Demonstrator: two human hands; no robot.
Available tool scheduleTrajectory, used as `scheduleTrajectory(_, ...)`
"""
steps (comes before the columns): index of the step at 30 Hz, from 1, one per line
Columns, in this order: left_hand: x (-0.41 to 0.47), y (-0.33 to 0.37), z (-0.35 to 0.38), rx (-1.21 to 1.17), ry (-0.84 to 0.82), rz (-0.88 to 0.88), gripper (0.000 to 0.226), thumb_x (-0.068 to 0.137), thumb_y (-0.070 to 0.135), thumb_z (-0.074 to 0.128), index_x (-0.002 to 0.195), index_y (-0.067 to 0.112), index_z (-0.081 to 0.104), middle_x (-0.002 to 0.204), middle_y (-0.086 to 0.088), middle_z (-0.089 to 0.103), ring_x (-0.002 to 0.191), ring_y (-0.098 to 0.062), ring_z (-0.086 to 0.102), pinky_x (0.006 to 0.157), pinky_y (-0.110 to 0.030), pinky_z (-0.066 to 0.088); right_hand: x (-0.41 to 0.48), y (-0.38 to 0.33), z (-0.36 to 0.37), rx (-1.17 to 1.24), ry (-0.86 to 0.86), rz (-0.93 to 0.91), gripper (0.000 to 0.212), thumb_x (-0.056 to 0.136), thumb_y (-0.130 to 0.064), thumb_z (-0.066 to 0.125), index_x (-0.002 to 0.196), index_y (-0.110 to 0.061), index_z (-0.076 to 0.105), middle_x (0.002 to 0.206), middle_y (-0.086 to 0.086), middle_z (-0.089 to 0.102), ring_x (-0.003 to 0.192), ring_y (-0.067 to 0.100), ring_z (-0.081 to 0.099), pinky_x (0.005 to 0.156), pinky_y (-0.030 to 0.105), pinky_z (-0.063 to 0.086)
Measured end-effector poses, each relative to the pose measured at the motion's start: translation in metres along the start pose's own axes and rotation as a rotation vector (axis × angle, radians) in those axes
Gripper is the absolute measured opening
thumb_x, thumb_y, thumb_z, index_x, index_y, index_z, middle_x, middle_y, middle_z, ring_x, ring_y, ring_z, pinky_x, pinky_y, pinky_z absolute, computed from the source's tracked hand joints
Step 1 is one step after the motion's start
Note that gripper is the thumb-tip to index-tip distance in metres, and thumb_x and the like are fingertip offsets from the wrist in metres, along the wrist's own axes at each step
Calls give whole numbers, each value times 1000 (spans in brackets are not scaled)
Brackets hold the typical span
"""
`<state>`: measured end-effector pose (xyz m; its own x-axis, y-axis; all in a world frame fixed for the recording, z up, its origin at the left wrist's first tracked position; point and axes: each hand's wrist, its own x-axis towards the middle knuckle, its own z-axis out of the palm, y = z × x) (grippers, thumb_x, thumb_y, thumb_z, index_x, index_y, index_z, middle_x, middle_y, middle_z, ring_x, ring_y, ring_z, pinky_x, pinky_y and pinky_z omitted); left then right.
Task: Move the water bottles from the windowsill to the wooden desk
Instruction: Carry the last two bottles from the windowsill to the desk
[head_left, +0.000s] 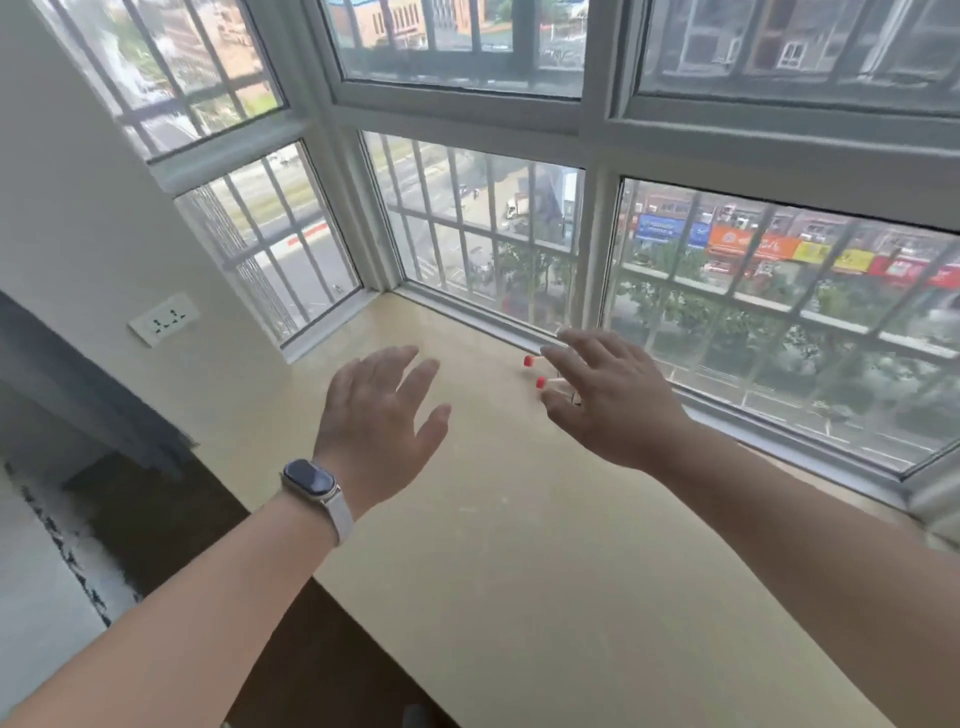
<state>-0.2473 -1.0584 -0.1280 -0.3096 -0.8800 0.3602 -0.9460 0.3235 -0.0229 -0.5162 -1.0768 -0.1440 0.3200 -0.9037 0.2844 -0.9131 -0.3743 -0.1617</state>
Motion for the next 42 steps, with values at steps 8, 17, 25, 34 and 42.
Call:
scheduleTrajectory(8,66,-17,74,-123,-143,165,55,89,48,43,128,15,62,133,-12,60,122,-35,53,104,-50,31,15,27,45,-54,-88,195,53,89,-52,41,129,-21,57,132,6,58,124,30,49,99,45,42)
scheduleTrajectory(17,171,-58,209,-213,-310,344,57,87,48,41,127,15,64,131,-12,62,120,-34,57,101,-51,41,78,63,136,-92,-253,389,54,89,-50,44,134,-21,52,134,5,56,122,30,50,97,43,41)
scheduleTrajectory(25,231,-36,367,-349,-440,343,57,86,48,40,129,17,60,131,-9,61,121,-34,55,99,-47,40,103,141,249,-61,-363,538,58,91,-48,48,140,-17,46,141,5,48,127,29,43,99,43,37)
scheduleTrajectory(34,278,-6,516,-469,-560,228,57,87,44,45,135,15,55,136,-12,56,125,-34,50,104,-47,39,107,222,348,-44,-362,628,60,89,-46,55,141,-19,42,142,3,47,128,27,41,102,40,35)
scheduleTrajectory(42,304,8,584,-441,-602,241,58,93,37,53,147,20,42,152,-7,42,138,-29,37,113,-44,30,122,257,409,-40,-379,554,63,86,-45,60,140,-18,44,138,4,49,128,28,42,102,42,36)
